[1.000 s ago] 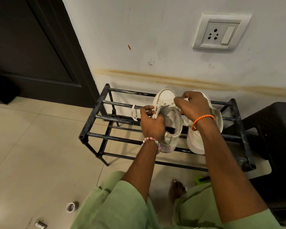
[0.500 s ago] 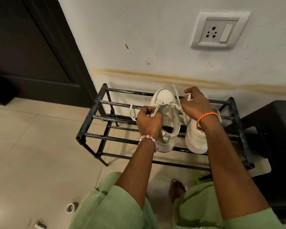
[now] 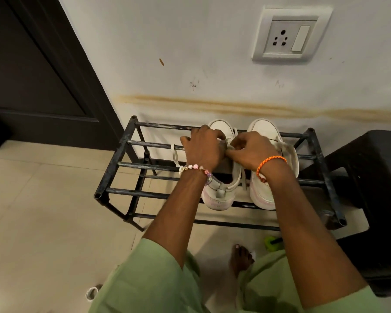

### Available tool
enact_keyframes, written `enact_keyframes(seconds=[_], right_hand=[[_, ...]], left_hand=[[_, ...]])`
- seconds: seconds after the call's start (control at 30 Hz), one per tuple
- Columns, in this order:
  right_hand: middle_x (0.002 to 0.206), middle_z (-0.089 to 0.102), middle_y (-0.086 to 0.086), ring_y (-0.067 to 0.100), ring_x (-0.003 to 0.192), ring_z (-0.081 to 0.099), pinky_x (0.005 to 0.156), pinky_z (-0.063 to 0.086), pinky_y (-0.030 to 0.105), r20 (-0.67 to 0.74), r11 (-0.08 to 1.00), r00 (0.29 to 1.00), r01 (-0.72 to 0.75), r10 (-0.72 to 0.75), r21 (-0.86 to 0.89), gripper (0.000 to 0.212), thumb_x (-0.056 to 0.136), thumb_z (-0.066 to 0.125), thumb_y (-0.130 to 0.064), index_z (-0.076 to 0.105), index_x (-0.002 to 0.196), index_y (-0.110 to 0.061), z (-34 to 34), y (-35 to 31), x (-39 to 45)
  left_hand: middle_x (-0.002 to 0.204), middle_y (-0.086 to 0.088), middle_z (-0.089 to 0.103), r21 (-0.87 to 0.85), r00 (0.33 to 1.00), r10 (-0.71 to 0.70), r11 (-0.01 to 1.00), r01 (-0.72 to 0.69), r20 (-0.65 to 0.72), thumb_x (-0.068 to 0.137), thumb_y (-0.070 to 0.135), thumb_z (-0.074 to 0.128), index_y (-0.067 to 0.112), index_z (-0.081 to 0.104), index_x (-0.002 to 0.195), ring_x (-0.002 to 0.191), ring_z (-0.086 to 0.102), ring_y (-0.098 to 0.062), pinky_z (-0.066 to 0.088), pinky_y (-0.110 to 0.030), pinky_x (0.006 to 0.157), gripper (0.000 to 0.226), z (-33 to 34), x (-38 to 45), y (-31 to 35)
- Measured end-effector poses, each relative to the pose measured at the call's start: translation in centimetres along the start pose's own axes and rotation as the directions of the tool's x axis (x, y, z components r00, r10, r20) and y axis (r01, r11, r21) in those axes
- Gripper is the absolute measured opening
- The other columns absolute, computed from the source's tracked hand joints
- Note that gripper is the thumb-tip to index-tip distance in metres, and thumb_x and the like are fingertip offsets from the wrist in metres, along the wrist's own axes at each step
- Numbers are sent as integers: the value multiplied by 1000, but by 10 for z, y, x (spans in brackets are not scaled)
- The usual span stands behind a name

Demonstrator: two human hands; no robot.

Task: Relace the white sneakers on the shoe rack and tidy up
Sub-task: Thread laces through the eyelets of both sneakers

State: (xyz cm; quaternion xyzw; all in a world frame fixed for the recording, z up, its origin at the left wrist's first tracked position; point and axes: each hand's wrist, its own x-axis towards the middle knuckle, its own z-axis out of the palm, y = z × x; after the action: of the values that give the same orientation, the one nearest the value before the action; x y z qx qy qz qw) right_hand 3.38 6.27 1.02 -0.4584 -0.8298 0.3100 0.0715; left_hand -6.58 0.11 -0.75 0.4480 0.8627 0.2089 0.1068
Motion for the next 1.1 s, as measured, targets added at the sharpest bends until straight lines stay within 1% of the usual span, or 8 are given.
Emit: enact_keyframes(seconds=[0.1,0.37,0.53,0.63,0.8,0.9,1.0,1.1], right_hand=[[97,69,15,29,93,61,76,46,28,-35,999,999,-39,38,-17,21,81,63,-19,70,97,-7,3,-1,1],[88,66,15,30,77,62,80,56,44,10,972,984,-178,179,151,14,86,59,-11,71,92,-5,-8,3,7],[90,61,9,27,61,62,52,56,29,93,956,968,-244,232,164,12,90,56,-7,65,93,-13,-12,3,10],[88,62,12,35,74,67,64,60,42,141,936,953,-293,269,196,11,90,55,-5,65,94,-6,-13,2,14],[78,63,15,37,75,68,70,59,48,183,931,941,-316,284,184,17,86,54,-3,66,97,3,-16,-2,18],[74,62,13,33,70,67,70,59,47,196,928,936,-326,291,181,17,86,55,-3,66,98,3,-17,-5,19],[75,62,13,31,67,67,67,59,44,205,922,931,-341,303,186,18,87,54,-3,65,99,3,-17,-5,19],[74,60,11,26,63,64,62,58,39,230,912,921,-361,316,194,18,89,53,-1,63,102,4,-20,-4,18]], left_hand=[[123,-6,56,0,1000,-15,1000,15,-18,89,28,55,32,66,115,117,49,-27,36,-42,93,29,5,1,1],[121,-6,53,82,979,181,981,-174,-93,88,16,53,23,66,116,115,48,-27,42,-41,87,31,14,6,0],[126,-7,51,153,969,230,965,-215,-89,92,20,49,18,66,114,118,45,-26,39,-40,89,28,17,8,1],[128,-8,49,127,976,208,972,-199,-66,92,22,51,17,66,114,120,43,-28,38,-42,91,27,19,8,1],[146,-12,29,-138,989,108,986,-94,97,87,20,59,20,62,121,133,29,-33,36,-50,102,35,15,7,-3],[144,-12,31,-224,986,59,974,-23,159,84,16,59,18,63,117,134,26,-32,33,-48,106,33,10,9,-5],[124,-9,47,-418,979,5,905,83,205,72,20,60,21,65,93,123,40,-30,38,-43,102,22,7,11,-5],[85,-2,58,-705,961,-118,659,264,250,63,18,60,20,57,67,90,56,-22,47,-33,80,6,-6,12,-4]])
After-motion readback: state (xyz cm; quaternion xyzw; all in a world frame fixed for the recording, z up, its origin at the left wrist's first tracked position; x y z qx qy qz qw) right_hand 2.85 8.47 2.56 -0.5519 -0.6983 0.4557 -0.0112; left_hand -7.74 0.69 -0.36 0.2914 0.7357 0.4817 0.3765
